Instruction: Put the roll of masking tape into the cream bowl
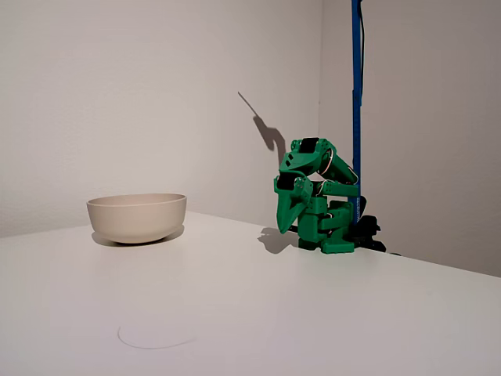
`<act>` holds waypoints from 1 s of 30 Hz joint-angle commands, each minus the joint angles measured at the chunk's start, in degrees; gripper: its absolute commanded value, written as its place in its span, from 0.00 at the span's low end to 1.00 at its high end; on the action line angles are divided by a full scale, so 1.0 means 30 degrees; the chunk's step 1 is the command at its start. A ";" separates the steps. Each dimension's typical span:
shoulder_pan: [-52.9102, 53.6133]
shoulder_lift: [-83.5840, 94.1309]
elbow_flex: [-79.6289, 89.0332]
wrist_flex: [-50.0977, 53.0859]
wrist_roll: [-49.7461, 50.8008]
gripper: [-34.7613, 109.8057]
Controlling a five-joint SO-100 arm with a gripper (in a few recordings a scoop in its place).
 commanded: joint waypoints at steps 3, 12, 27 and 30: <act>-0.0146 0.0146 0.0059 0.0264 0.0176 0.21; 0.0967 0.0146 0.0059 0.0293 0.0879 0.22; 0.0967 0.0146 0.0059 0.0293 0.0879 0.18; 0.0967 0.0146 0.0059 0.0293 0.0879 0.18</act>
